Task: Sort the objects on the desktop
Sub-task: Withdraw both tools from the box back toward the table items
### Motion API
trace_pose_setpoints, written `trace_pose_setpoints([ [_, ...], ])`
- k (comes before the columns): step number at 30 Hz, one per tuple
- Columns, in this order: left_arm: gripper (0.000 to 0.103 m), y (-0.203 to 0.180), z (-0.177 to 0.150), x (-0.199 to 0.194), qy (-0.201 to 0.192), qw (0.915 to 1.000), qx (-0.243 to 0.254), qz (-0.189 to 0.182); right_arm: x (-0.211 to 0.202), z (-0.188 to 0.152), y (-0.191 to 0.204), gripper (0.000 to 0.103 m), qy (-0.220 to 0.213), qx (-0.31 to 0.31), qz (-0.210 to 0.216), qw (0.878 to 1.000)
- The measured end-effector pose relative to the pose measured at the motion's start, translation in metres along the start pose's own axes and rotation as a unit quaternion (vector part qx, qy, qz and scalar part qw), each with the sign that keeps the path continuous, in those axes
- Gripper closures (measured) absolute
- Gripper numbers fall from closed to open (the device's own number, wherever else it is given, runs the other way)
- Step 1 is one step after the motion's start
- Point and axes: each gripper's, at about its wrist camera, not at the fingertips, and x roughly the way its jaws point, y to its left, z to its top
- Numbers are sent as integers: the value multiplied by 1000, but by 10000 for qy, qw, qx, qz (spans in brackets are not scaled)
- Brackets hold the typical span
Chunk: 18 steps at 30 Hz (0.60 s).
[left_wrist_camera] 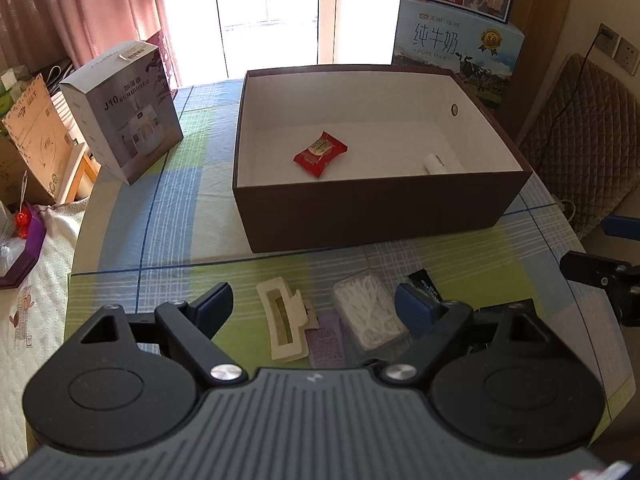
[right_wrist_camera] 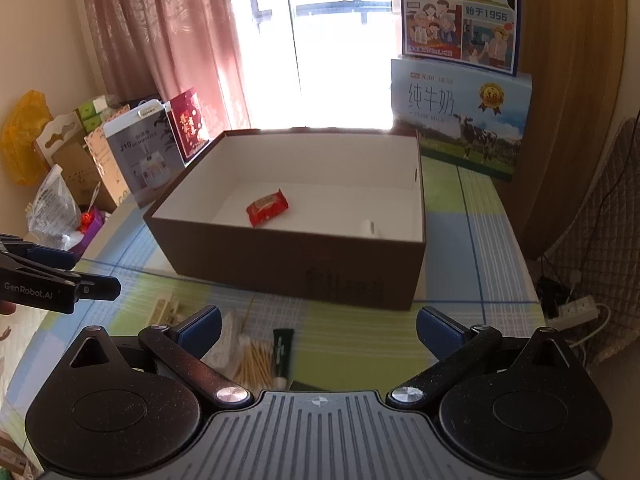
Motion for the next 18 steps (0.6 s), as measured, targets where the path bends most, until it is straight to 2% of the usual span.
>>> trace_pose_setpoints([
  [18, 17, -8, -60, -8, 428, 9986, -216, 230, -9, -52, 5, 2, 521, 103, 174, 9984],
])
